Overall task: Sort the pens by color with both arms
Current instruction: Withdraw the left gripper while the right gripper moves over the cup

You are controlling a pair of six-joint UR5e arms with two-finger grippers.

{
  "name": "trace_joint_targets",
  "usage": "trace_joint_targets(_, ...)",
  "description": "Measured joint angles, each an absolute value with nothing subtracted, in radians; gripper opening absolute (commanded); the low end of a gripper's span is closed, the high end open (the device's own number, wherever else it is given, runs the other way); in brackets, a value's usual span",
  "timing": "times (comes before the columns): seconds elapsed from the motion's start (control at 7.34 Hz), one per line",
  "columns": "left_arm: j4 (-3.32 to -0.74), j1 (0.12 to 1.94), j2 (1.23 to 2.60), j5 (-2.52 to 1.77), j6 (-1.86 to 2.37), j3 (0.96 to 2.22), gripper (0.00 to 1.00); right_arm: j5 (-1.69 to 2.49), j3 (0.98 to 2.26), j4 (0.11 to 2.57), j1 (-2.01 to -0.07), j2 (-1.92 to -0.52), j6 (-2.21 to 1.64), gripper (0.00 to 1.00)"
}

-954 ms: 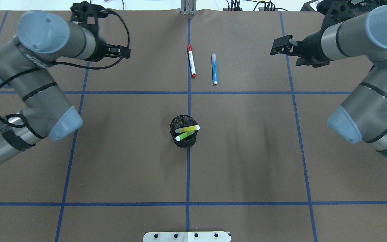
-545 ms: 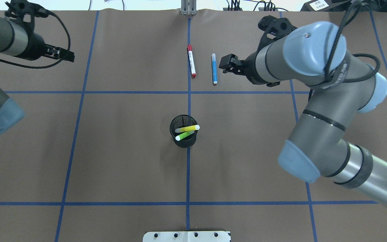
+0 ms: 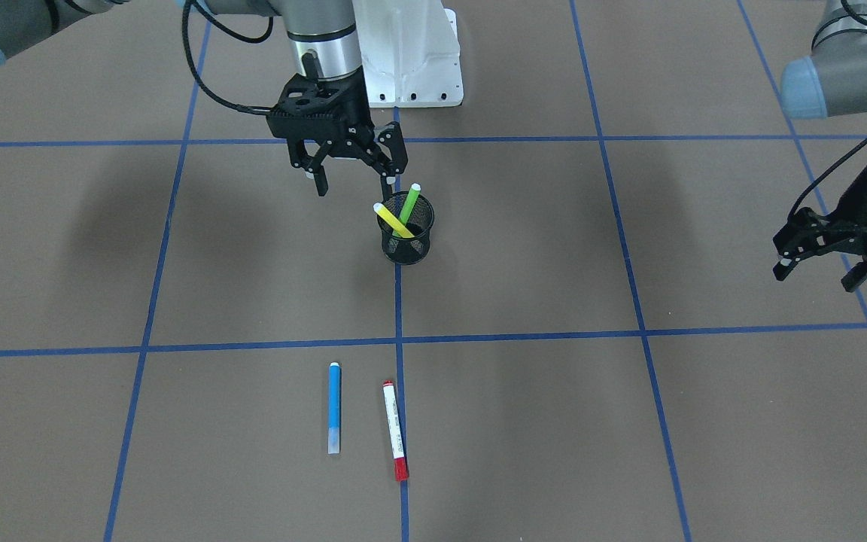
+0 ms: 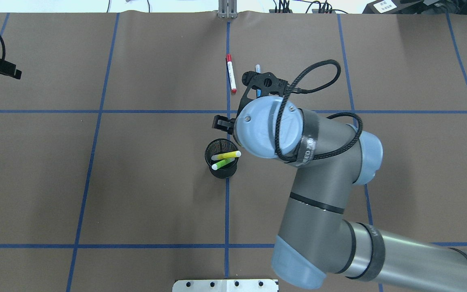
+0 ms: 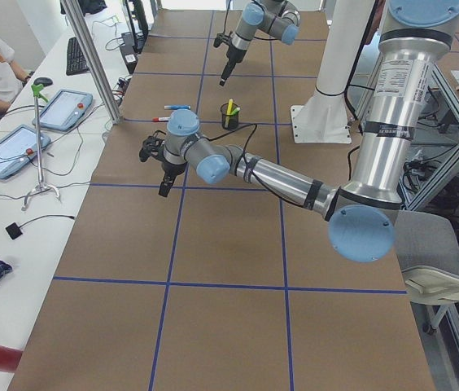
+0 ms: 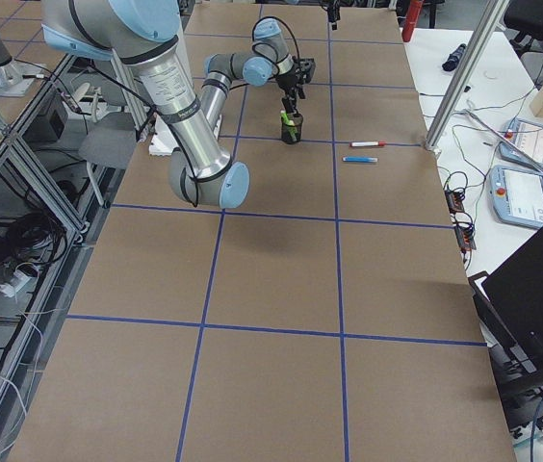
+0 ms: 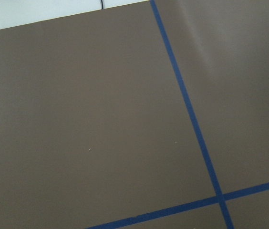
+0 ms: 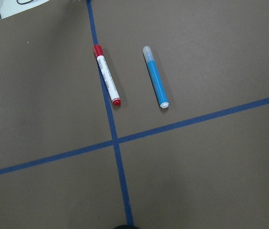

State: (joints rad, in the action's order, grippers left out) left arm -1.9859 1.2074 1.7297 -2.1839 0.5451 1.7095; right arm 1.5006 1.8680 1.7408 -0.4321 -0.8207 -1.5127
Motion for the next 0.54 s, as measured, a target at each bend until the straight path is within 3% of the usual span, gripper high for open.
trace_joint_targets(0.14, -1.984, 1.222, 1.722, -2.203, 0.545, 1.691, 1.0, 1.48, 1.813, 1.774, -0.41, -0.767, -1.514, 0.96)
trace_joint_targets(0.41, -1.984, 1.233, 1.716, -2.213, 0.554, 1.678, 1.0, 1.457, 1.666, 1.825, -0.384, -0.642, -1.51, 0.8)
trace_joint_targets(0.54, -1.984, 1.236, 1.715, -2.214, 0.556, 1.678, 1.0, 1.454, 1.615, 1.837, -0.375, -0.611, -1.504, 0.79)
